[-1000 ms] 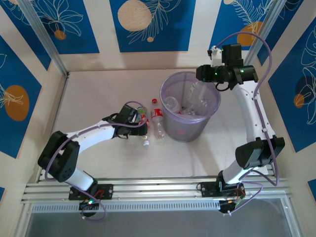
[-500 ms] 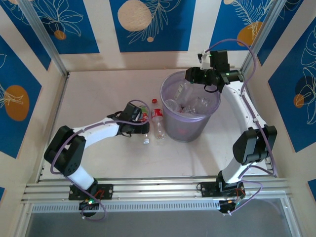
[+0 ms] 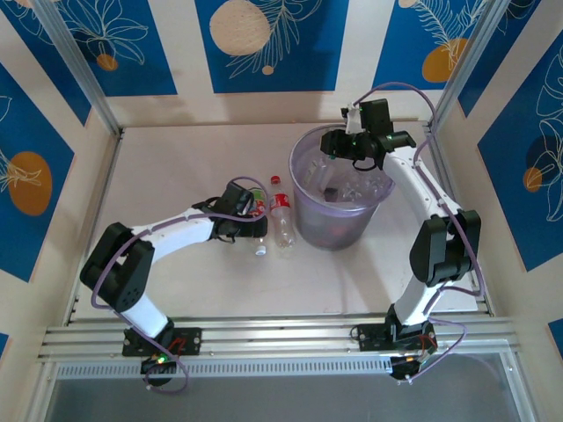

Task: Put the plastic bottles in the bin

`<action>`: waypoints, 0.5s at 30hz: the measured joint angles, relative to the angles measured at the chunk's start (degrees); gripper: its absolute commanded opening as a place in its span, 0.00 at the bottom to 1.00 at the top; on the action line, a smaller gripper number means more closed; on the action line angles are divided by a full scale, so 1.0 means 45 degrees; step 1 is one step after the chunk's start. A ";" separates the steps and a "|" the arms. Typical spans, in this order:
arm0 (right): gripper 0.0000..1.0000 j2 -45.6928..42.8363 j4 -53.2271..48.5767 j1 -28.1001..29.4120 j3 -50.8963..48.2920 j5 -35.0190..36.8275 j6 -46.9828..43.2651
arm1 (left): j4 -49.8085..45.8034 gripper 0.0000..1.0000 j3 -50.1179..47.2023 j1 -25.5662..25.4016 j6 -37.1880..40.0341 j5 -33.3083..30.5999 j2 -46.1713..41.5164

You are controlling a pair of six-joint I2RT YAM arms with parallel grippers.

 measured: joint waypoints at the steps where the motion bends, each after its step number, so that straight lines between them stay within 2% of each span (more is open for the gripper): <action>1: 0.45 0.0000 -0.0010 0.0005 0.0005 0.0000 0.0000 | -0.0078 0.96 0.0063 0.0000 0.0000 0.0000 0.0005; 7: 0.64 0.0000 -0.0933 0.0126 0.0393 0.0005 -0.0107 | -0.0340 0.94 0.0510 0.0000 0.0005 -0.0068 0.0350; 10: 0.68 -0.0024 -0.1710 0.0228 0.1103 0.0024 -0.0311 | -0.0442 0.92 0.0627 -0.0029 0.0053 -0.0185 0.0442; 15: 0.68 -0.0661 -0.2589 0.0350 0.1933 0.0301 -0.0636 | -0.0831 0.86 0.0782 -0.0058 0.0121 -0.0500 0.0748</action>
